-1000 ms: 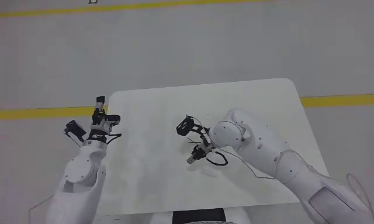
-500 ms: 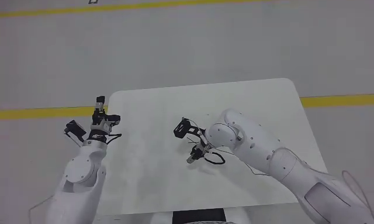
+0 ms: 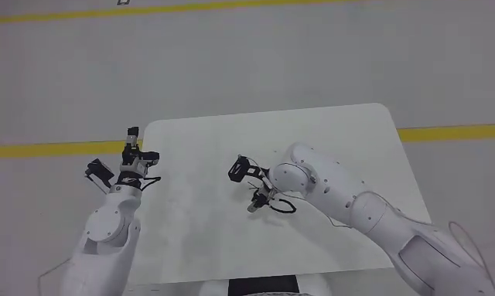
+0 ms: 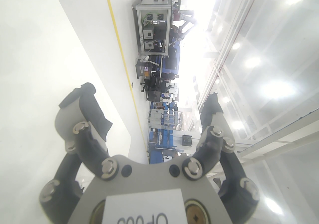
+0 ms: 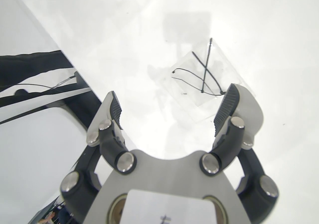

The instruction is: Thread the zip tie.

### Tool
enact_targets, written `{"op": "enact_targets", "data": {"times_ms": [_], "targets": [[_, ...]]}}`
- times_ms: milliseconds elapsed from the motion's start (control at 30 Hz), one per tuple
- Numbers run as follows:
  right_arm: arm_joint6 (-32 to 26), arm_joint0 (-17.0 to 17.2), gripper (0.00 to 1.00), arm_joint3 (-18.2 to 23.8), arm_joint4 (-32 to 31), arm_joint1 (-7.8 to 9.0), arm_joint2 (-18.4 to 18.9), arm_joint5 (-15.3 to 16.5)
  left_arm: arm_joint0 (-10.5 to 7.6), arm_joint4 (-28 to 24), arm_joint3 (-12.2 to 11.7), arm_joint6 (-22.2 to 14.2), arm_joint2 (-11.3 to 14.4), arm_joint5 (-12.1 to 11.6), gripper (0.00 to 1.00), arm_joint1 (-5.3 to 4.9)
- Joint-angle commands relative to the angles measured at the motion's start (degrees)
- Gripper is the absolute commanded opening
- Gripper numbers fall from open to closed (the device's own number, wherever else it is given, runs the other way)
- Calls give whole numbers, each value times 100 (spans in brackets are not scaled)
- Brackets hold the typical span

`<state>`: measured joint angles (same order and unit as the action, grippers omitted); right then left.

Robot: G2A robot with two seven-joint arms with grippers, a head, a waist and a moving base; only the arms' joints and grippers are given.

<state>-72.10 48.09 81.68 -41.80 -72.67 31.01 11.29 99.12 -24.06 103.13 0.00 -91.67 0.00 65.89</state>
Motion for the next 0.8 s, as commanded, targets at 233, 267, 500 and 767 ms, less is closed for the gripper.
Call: {"op": "enact_targets", "data": {"times_ms": [233, 267, 500, 767], "targets": [[182, -105, 100, -235, -96, -92, -136, 114, 0, 0, 0, 0, 0, 0, 100, 0], [182, -105, 100, -235, -96, -92, -136, 114, 0, 0, 0, 0, 0, 0, 100, 0], [264, -91, 100, -127, -237, -67, -90, 183, 0, 0, 0, 0, 0, 0, 100, 0], [-145, -57, 64, 157, -320, 26, 67, 402, 0, 0, 0, 0, 0, 0, 100, 0]]}}
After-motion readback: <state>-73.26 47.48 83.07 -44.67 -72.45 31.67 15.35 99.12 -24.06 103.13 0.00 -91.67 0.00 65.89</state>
